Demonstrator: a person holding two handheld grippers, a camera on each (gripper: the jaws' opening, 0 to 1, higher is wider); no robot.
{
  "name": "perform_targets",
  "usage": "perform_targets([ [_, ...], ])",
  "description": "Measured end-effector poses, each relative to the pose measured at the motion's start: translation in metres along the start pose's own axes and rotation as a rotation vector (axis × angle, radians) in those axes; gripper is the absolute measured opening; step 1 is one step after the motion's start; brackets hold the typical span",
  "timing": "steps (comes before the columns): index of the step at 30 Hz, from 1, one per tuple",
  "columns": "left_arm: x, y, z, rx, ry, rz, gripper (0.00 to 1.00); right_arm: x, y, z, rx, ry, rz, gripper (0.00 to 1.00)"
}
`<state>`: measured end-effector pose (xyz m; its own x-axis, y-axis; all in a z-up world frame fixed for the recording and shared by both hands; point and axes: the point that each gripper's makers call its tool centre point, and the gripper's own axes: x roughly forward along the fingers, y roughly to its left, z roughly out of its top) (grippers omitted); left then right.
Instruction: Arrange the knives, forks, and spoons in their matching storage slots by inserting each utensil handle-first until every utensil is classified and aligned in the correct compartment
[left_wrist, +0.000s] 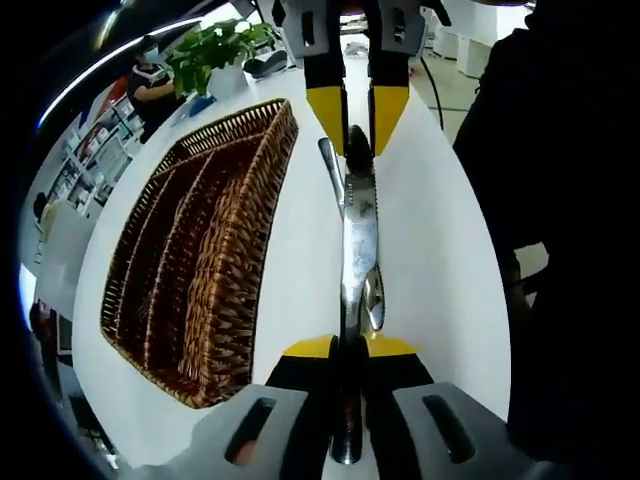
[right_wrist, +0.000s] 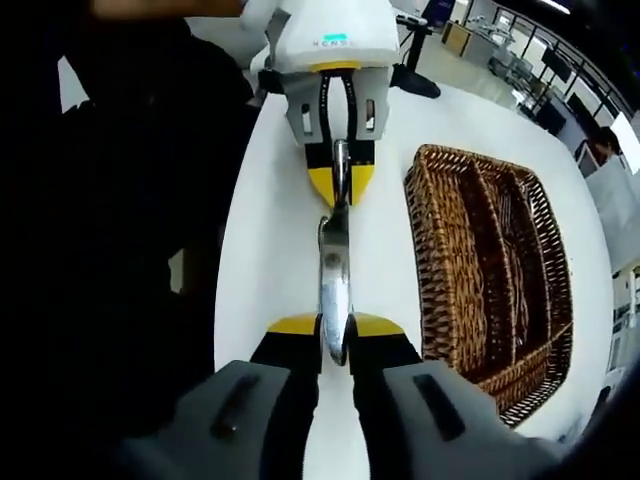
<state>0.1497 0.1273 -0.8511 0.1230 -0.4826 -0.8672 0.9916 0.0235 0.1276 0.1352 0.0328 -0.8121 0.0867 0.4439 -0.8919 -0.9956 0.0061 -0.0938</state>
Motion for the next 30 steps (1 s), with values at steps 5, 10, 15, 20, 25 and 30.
perform_targets([
  [5,-0.004,-0.001,0.002,0.006,0.017,-0.009,0.06,-0.001,0.001,0.0,0.037,-0.026,0.006,0.11],
  [10,-0.009,-0.001,0.002,-0.004,0.019,-0.01,0.06,-0.017,-0.011,0.0,0.125,-0.155,-0.093,0.41],
  [15,-0.014,-0.004,0.003,-0.005,0.032,-0.012,0.06,-0.041,-0.028,-0.008,0.262,-0.281,-0.222,0.57],
  [20,-0.021,-0.001,0.011,-0.006,0.029,0.0,0.06,-0.065,-0.037,-0.015,0.385,-0.442,-0.318,0.96],
  [25,-0.027,0.004,0.012,-0.001,0.05,0.015,0.06,-0.105,-0.05,-0.031,0.506,-0.562,-0.456,1.0],
  [30,-0.036,0.006,0.019,0.004,0.062,0.023,0.06,-0.125,-0.044,-0.05,0.535,-0.549,-0.515,1.0],
])
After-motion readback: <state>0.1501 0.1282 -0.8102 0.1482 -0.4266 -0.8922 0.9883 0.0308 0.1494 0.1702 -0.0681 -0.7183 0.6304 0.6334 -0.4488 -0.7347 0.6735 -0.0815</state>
